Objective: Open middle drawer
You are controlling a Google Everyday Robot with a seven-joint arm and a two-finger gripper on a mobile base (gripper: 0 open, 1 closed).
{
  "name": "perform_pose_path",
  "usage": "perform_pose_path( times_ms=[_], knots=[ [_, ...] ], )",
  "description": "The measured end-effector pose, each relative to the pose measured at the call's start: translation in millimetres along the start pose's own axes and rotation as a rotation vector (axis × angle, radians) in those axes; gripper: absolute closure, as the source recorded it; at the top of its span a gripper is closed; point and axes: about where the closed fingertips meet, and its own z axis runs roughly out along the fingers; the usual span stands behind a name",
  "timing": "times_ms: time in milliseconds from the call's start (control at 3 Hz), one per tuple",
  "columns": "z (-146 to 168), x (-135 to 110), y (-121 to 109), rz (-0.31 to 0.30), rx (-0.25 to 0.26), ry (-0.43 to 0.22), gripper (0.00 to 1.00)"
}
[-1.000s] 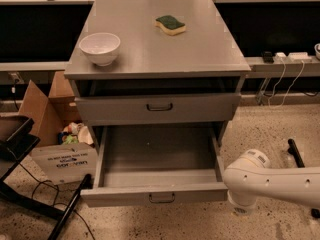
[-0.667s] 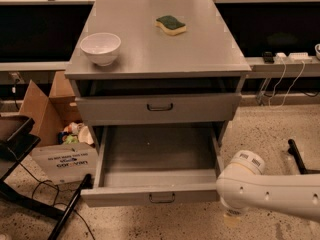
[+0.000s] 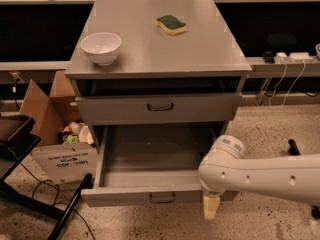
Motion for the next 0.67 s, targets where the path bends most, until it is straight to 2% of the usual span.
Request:
perform_pose_path(
  times_ms=[333,667],
  knots=[
    [57.4,-19.0,-40.3,0.009,-0.064,0.023,0.00],
    [57.7,-19.0,-41.3,0.012,-0.060,0.021,0.00]
  ],
)
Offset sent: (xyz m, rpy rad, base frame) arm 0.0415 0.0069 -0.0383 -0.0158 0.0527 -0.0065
